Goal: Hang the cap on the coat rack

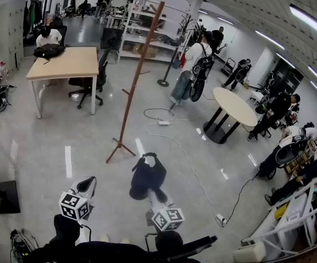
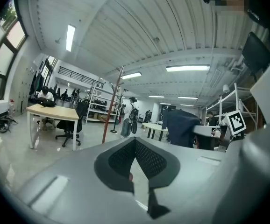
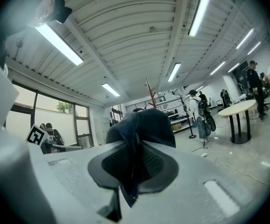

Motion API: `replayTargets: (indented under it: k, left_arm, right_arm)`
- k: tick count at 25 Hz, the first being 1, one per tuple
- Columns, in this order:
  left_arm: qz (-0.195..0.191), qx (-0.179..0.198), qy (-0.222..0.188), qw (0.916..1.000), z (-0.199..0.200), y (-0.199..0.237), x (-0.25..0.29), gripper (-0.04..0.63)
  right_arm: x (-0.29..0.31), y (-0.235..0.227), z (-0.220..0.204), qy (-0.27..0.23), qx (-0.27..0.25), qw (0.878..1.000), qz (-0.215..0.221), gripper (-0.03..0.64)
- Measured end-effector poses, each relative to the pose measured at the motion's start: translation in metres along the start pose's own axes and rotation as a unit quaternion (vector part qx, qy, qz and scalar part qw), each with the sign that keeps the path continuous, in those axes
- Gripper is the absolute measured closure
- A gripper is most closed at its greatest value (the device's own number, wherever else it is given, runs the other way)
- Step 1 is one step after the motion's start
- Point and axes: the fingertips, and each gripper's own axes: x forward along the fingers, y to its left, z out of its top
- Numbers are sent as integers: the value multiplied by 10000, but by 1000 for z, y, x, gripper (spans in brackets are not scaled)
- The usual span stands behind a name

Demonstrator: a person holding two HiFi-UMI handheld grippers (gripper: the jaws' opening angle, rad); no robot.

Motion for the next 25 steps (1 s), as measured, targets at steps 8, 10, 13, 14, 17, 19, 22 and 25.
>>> replayTargets:
  k: [8, 10, 13, 14, 17, 19, 22, 25]
  left_arm:
    - [125, -43, -30, 9999, 4, 22, -12, 594]
    - [148, -44, -51, 9999, 5, 27, -16, 594]
    - [162, -25, -85, 9998, 7, 34, -23, 594]
    - [167, -25, -103, 9998, 8, 37, -25, 594]
    - [203, -51, -138, 9997, 10, 46, -32, 594]
    - [225, -48, -120, 9997, 8, 52, -38, 594]
    - [292, -50, -85, 9995, 5, 63, -46, 594]
    - [379, -69, -113, 9992, 6, 73, -51, 594]
  right_arm:
    - [12, 16, 0, 22, -66, 9999, 78, 581]
    - [14, 20, -2, 27, -62, 9999, 102, 581]
    - [19, 29, -4, 26, -52, 9998, 193, 581]
    - [22, 33, -4, 21, -56, 9997, 219, 581]
    - [31, 43, -5, -4, -51, 9997, 243, 581]
    - [37, 51, -8, -9, -3, 9997, 252, 581]
    - [46, 61, -12, -22, 8, 9994, 340, 581]
    - [56, 67, -16, -4, -1, 9990, 454, 581]
